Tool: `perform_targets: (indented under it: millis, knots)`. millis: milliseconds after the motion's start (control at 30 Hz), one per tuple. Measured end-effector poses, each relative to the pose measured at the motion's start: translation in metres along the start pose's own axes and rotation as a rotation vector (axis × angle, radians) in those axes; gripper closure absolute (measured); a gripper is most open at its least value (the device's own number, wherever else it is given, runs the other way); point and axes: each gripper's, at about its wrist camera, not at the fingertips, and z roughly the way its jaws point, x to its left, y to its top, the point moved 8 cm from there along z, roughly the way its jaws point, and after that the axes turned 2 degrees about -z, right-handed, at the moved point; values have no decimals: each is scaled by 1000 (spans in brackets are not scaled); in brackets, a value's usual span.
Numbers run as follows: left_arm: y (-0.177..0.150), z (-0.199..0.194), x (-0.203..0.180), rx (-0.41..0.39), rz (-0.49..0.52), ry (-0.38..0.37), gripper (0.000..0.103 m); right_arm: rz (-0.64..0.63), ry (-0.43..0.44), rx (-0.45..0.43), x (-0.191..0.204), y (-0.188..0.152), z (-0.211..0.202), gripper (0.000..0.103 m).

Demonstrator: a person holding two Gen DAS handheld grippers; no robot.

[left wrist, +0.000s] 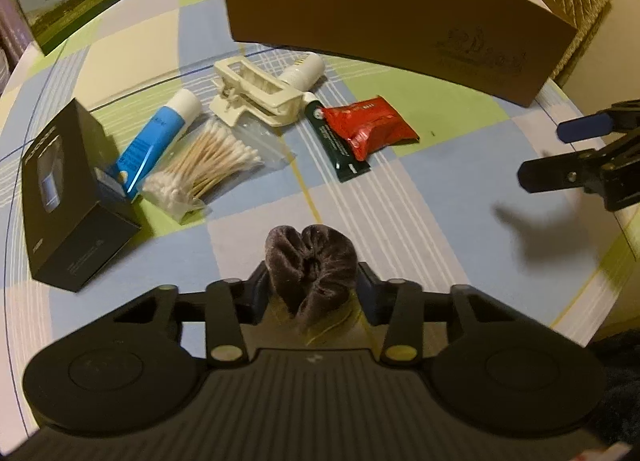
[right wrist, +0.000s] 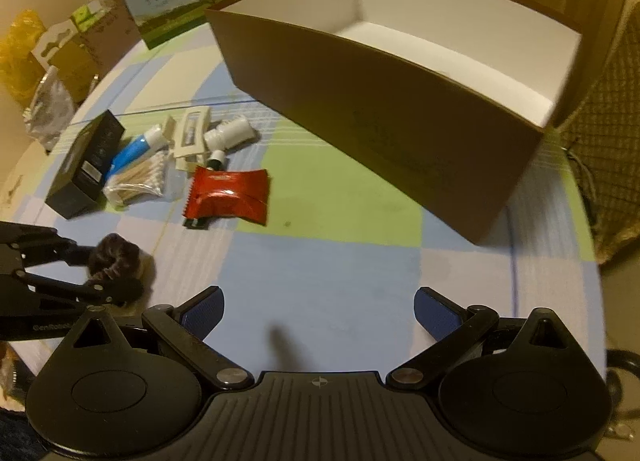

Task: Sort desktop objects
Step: 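Grasp the brown velvet scrunchie with the left gripper, then grasp the red candy packet with the right gripper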

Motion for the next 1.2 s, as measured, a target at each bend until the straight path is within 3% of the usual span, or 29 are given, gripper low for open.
perform_targets:
  millis: [200,367,600,867,1100,1200]
  knots:
    - [-5,-8,29,-2,-94,59,73,-19,81,-13,19,14,17,4]
    - [-15,-17,69,7,-229,132,74,-51,135,-21,36,29,37,5]
    - [-27,-29,114,15,-373,225,74,-116,146,-26,54,47,64,6]
    - [-33,-35,132,16,-447,256,74,-139,121,-28,60,63,91,27]
    - [-33,-32,128,18,-428,267,74,-187,117,-51,61,65,93,56]
    - [-33,-33,126,18,-419,267,74,-208,111,-46,58,62,91,61]
